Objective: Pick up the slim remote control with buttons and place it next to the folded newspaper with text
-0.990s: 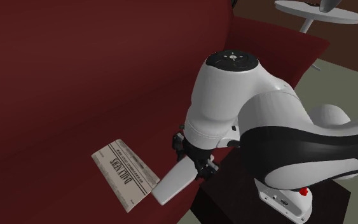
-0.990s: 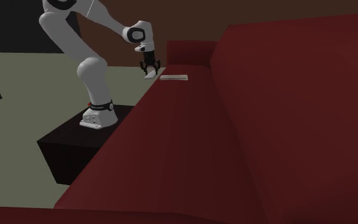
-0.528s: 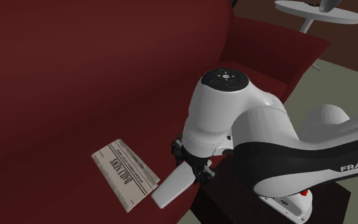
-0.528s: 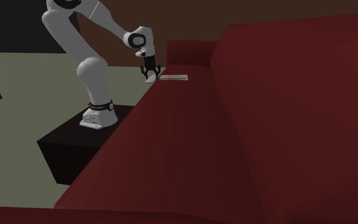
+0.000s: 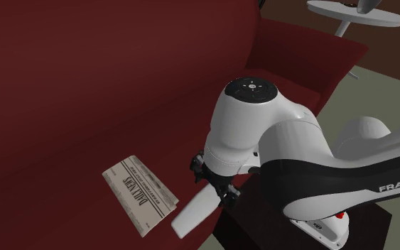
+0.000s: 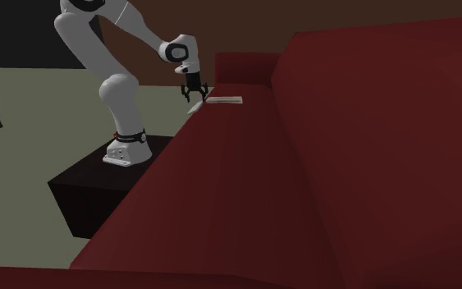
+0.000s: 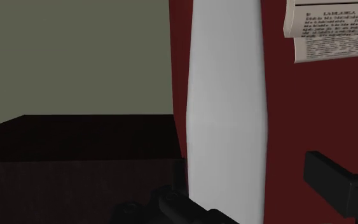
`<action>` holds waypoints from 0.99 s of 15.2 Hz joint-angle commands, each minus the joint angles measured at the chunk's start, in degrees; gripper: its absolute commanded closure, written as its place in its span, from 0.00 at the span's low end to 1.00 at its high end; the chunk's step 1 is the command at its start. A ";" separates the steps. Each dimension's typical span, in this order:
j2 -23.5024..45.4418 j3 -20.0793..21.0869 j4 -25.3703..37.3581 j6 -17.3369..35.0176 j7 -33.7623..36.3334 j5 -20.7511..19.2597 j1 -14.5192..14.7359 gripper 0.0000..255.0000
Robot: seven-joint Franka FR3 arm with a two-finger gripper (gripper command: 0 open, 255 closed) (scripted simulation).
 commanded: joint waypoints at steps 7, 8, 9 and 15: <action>-4.63 -3.04 2.88 -7.49 -0.47 -0.35 1.08 0.00; -5.62 -3.77 3.75 -9.35 -0.52 -0.56 1.26 0.00; -5.61 -3.79 3.74 -9.35 -0.51 -0.58 1.28 0.00; -5.61 -3.80 3.74 -9.34 -0.51 -0.58 1.28 0.00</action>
